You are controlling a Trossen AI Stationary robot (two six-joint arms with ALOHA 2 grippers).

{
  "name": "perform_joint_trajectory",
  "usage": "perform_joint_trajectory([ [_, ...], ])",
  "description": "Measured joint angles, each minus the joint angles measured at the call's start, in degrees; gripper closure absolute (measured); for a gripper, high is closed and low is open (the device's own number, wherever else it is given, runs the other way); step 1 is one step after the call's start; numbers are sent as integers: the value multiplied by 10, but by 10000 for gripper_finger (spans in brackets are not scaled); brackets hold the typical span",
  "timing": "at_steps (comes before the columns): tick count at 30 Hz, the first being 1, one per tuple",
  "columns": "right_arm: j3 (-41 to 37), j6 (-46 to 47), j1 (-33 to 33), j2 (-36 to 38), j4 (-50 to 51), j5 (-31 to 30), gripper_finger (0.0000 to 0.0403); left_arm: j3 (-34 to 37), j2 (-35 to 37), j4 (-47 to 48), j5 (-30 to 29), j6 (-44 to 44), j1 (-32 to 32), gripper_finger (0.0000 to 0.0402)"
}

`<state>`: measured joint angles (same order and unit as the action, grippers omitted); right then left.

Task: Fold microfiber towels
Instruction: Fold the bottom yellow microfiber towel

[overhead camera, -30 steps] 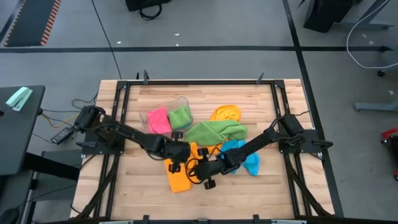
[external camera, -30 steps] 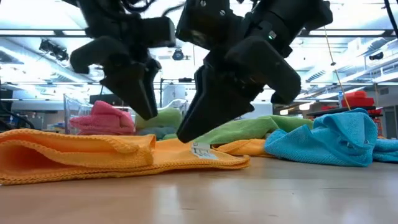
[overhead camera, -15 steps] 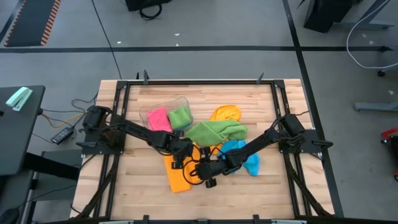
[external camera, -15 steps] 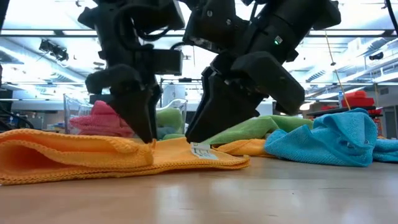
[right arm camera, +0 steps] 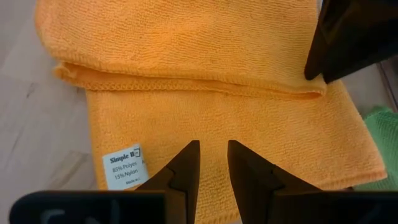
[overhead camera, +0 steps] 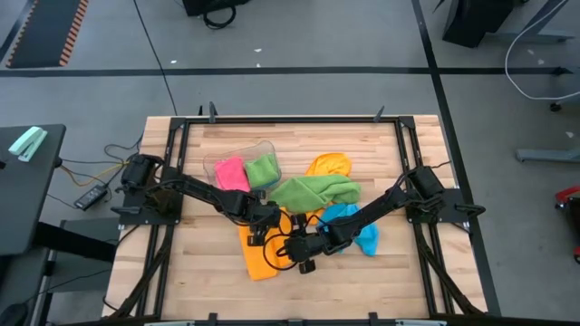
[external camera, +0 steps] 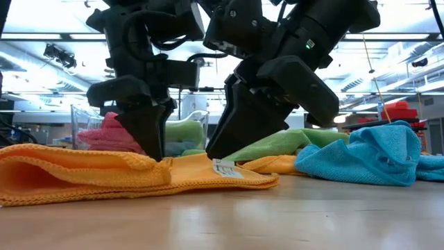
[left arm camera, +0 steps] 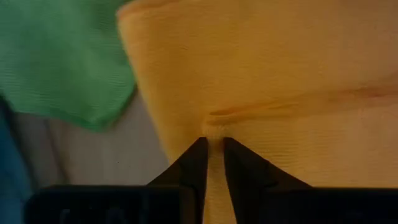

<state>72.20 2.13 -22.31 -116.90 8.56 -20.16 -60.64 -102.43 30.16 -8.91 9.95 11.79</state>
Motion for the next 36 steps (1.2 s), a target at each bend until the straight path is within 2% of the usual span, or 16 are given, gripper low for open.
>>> perform_joint_trajectory([
  [5,0,1,0,0,0,0,311,0,0,16,25,24,-1,352],
  [13,-5,7,2,0,-8,0,311,-6,8,65,37,16,-1,297],
  [20,-7,7,2,0,-13,0,311,-13,49,116,37,34,-1,276],
  [22,-7,7,2,0,-14,0,311,-7,53,139,47,43,-3,276],
  [28,-7,7,0,0,-17,0,311,19,51,132,129,41,-25,287],
  [36,-7,8,0,0,-19,5,311,22,51,135,141,30,-53,296],
])
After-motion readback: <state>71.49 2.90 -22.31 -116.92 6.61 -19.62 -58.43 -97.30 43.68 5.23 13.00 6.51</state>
